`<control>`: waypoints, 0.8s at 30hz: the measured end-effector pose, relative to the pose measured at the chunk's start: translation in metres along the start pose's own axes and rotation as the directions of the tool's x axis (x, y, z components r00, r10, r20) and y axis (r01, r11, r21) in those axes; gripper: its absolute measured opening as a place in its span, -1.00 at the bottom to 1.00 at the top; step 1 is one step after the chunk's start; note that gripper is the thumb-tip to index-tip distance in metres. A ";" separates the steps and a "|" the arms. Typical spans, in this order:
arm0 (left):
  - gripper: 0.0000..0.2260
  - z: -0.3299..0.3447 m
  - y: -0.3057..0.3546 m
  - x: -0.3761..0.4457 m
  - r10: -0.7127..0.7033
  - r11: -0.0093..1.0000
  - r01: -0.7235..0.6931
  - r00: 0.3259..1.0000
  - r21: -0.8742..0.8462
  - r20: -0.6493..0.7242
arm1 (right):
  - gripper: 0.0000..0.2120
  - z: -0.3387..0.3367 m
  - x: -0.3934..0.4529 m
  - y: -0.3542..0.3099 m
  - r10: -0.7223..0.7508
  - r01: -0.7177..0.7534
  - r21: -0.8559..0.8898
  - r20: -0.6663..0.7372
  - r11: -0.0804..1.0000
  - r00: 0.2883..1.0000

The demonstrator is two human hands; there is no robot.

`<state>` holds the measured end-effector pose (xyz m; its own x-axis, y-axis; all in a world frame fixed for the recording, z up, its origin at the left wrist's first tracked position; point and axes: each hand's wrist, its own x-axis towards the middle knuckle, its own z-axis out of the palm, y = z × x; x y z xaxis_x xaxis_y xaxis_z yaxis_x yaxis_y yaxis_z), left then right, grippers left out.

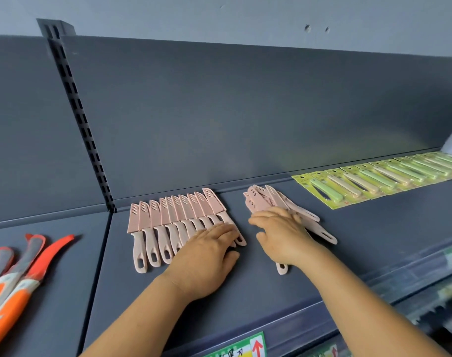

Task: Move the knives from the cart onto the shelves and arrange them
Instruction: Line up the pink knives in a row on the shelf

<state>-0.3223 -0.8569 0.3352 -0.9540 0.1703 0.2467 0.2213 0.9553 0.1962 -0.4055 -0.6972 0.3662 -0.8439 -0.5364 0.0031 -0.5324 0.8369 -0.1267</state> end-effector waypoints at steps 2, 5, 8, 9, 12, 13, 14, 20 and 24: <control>-0.39 0.000 0.000 0.000 -0.012 1.000 0.012 1.000 -0.001 0.001 | -0.61 0.000 0.000 0.000 0.007 -0.003 0.074 -0.044 0.997 0.999; -0.46 -0.001 0.001 0.000 -0.017 1.000 0.017 1.000 0.005 -0.001 | -0.66 -0.002 0.001 0.002 0.159 -0.138 0.158 -0.127 0.978 0.979; -0.55 0.000 0.000 0.000 -0.026 1.000 0.026 1.000 -0.003 0.011 | -0.67 -0.002 0.003 0.001 0.226 -0.208 0.141 -0.124 0.968 0.966; -0.55 0.000 0.000 0.000 -0.022 1.000 0.022 1.000 0.005 0.009 | -0.68 -0.003 0.004 0.000 0.238 -0.222 0.124 -0.132 0.967 0.962; -0.58 0.001 -0.001 0.001 -0.020 1.000 0.020 1.000 0.015 0.011 | -0.73 -0.004 0.009 -0.003 0.260 -0.259 0.024 -0.158 0.965 0.953; -0.58 0.001 -0.001 0.001 -0.018 1.000 0.018 1.000 0.013 0.008 | -0.75 -0.005 0.012 -0.004 0.258 -0.266 -0.030 -0.164 0.963 0.952; -0.58 0.001 -0.001 0.001 -0.015 1.000 0.015 1.000 0.013 0.005 | -0.77 -0.006 0.013 -0.007 0.254 -0.271 -0.088 -0.168 0.958 0.952; -0.57 0.002 -0.001 0.001 -0.027 1.000 0.027 1.000 0.005 0.004 | -0.71 -0.022 0.020 -0.017 0.253 -0.245 0.065 -0.209 0.967 0.945; -0.57 0.000 -0.001 0.000 -0.033 0.999 0.033 0.999 0.003 -0.005 | -0.74 -0.014 0.031 -0.032 0.234 -0.183 0.367 -0.100 0.912 0.967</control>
<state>-0.3224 -0.8574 0.3347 -0.9597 0.1380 0.2446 0.1895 0.9611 0.2011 -0.4158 -0.7387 0.3841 -0.9474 -0.3116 0.0726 -0.3070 0.8214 -0.4806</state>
